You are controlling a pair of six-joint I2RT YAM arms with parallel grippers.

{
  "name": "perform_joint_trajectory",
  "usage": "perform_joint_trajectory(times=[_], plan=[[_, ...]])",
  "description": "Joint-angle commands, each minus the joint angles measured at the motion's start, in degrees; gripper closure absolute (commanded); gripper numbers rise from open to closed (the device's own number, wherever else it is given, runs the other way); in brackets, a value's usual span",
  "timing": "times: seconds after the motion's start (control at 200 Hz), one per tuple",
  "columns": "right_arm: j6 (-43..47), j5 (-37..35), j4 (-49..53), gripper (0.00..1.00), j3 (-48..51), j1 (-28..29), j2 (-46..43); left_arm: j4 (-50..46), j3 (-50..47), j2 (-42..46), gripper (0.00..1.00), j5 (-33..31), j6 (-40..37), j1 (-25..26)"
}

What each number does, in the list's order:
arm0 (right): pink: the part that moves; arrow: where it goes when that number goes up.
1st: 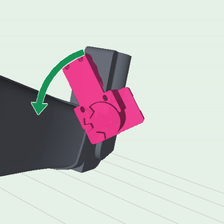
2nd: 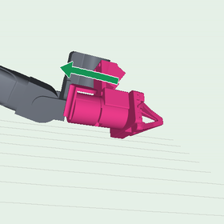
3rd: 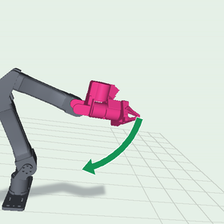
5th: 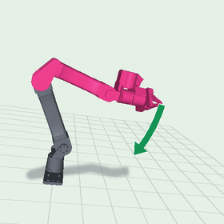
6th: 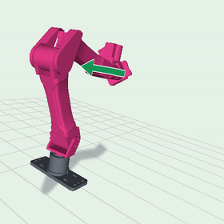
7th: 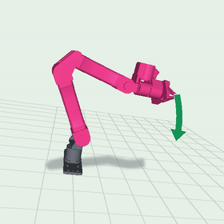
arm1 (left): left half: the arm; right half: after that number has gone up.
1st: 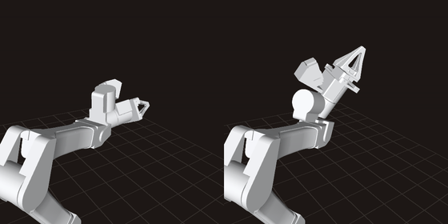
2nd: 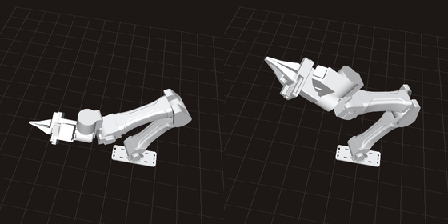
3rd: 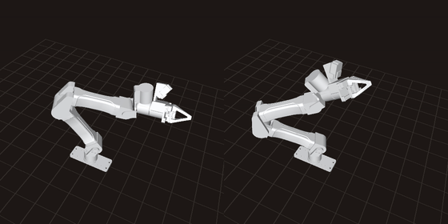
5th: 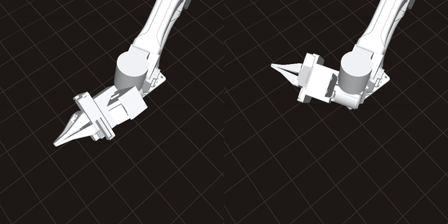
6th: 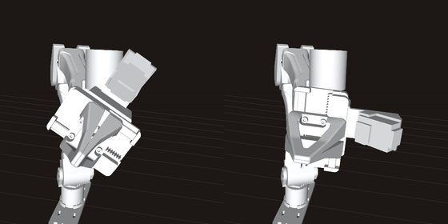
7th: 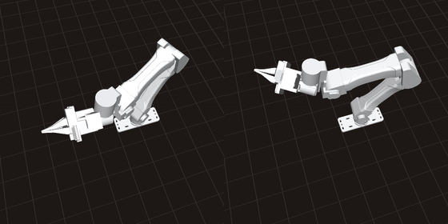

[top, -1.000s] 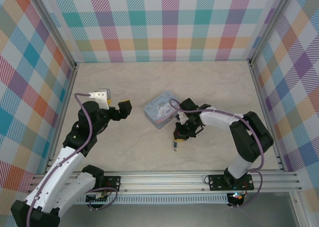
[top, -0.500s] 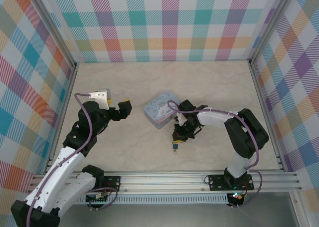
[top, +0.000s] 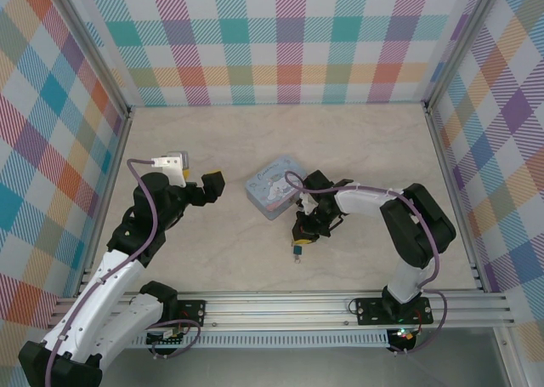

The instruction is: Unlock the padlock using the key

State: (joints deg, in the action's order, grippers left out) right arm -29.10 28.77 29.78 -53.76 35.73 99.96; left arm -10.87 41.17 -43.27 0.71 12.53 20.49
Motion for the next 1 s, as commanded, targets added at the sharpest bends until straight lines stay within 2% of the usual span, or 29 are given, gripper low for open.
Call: perform_joint_trajectory(times=[0.0,0.625,0.78,0.995], plan=[[1.21,-0.79,0.27,0.89,-0.65,0.49,0.37,-0.82,0.70,0.38,0.00,-0.80,-0.81,0.08],[1.49,-4.53,1.73,0.69,-0.73,0.49,-4.09,-1.87,1.54,0.51,0.00,-1.82,-1.77,0.07],[1.86,-7.50,2.40,0.64,-0.76,0.49,-8.02,-1.70,1.98,0.55,0.00,-2.18,-1.92,0.08],[3.10,-15.41,2.66,0.56,-0.08,0.40,-16.94,-1.43,2.62,0.53,0.00,-4.08,-1.82,0.08]])
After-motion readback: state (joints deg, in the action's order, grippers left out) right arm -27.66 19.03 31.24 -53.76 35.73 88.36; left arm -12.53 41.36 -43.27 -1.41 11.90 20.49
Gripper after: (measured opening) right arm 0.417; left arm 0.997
